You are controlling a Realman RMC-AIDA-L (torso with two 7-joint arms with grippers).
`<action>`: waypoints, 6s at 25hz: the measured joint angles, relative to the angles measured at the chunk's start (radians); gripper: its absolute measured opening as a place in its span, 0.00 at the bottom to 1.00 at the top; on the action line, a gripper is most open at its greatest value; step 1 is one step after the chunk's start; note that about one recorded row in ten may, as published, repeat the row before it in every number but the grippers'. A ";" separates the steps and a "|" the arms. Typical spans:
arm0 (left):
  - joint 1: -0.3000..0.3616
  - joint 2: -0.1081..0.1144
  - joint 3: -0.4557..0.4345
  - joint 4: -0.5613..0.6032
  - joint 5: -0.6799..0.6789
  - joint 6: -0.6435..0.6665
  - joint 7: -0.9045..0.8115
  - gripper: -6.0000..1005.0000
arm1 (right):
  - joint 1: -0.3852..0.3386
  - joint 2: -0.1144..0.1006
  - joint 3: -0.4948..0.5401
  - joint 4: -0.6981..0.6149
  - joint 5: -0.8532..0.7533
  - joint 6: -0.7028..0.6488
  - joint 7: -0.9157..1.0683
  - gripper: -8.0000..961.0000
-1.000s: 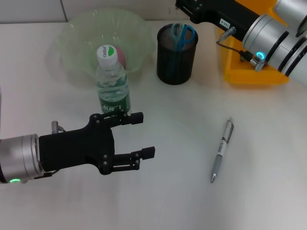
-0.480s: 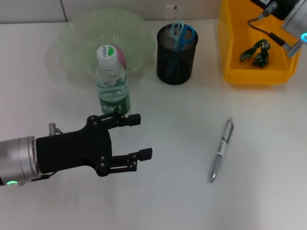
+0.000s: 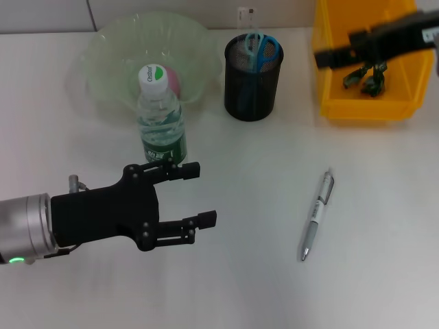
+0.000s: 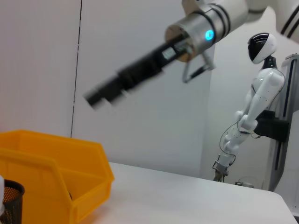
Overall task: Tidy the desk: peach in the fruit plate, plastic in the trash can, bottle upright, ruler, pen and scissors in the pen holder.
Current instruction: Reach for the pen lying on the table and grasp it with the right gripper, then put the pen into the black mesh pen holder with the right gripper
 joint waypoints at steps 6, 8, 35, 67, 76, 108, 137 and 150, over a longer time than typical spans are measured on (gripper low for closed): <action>-0.005 -0.003 0.008 -0.002 0.000 -0.003 -0.001 0.79 | 0.073 0.004 -0.132 0.001 -0.318 -0.271 0.247 0.84; -0.006 -0.003 0.009 -0.003 0.001 -0.003 -0.001 0.79 | 0.073 0.005 -0.166 0.017 -0.340 -0.270 0.266 0.84; -0.004 -0.014 0.000 -0.002 0.040 -0.004 0.005 0.79 | 0.204 0.011 -0.328 0.529 -0.380 0.064 0.388 0.80; 0.001 -0.013 0.000 -0.003 0.040 -0.007 0.011 0.79 | 0.221 0.011 -0.342 0.630 -0.367 0.133 0.386 0.49; 0.001 -0.013 0.000 -0.002 0.040 -0.007 0.011 0.79 | 0.236 0.011 -0.343 0.660 -0.367 0.144 0.385 0.46; 0.003 -0.013 -0.005 -0.001 0.042 -0.007 0.013 0.79 | 0.122 0.001 -0.332 0.343 -0.305 0.123 0.353 0.20; 0.012 -0.024 -0.056 -0.011 0.038 -0.012 0.018 0.79 | 0.040 0.010 -0.330 1.052 1.503 0.549 -1.803 0.19; 0.017 -0.023 -0.061 -0.009 0.032 -0.009 0.001 0.79 | 0.149 0.013 -0.421 1.247 1.633 0.627 -1.871 0.20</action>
